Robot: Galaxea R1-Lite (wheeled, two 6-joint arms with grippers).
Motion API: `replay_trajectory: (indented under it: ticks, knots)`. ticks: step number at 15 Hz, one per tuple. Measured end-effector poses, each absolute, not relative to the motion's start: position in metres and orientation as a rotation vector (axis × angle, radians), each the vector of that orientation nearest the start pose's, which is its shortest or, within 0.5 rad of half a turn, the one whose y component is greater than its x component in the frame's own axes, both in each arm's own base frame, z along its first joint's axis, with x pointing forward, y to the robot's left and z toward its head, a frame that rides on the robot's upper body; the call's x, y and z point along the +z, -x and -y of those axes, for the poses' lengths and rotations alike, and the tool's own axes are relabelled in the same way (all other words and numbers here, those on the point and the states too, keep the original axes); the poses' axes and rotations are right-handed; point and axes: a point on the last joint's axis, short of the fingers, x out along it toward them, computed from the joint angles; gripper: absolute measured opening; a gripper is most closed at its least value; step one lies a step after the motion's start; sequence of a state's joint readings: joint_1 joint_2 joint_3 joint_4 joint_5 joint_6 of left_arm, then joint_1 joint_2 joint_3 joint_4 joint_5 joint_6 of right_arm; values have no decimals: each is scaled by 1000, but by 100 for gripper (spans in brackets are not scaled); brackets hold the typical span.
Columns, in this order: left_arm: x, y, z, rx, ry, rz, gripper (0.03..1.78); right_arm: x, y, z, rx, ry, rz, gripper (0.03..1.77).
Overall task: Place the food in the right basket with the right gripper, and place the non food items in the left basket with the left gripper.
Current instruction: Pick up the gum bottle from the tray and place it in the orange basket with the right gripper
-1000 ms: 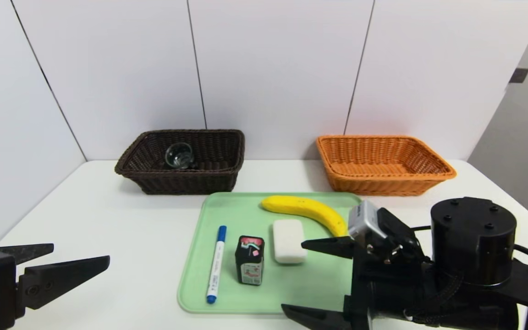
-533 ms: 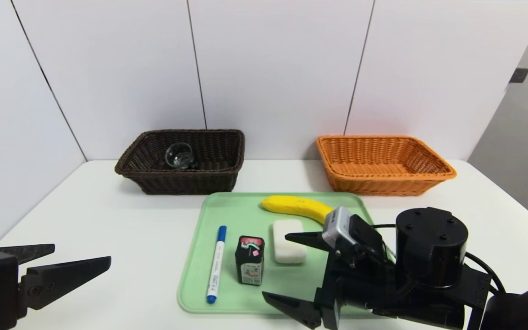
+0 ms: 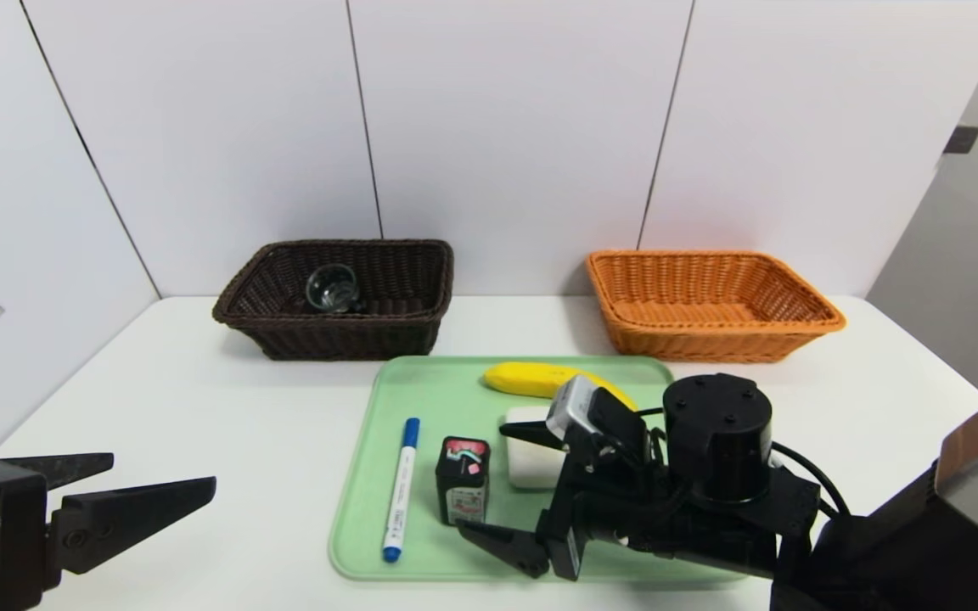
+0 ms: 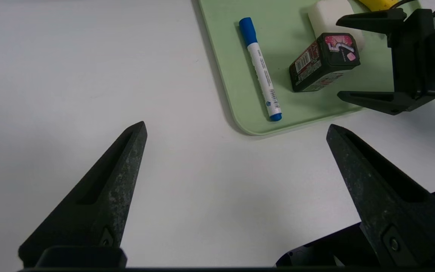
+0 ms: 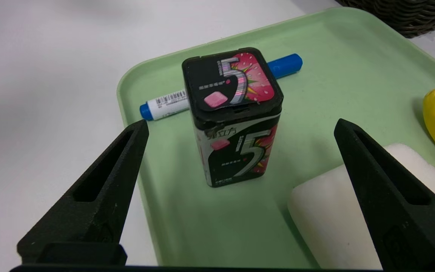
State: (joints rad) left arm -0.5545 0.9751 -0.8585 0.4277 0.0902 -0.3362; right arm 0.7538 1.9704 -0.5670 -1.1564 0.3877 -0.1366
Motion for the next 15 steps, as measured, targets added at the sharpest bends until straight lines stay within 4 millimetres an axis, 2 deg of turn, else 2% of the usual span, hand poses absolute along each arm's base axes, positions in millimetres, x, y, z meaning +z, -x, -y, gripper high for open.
replay_trajectory:
  ticks: [11,15]
  knots:
    - [249,-90,54,-359,145,-601,169,76,-247,-250,1157,174,-186,170]
    - [248,-91,54,-361,144,-605,169,74,-249,-257,1166,174,-178,108]
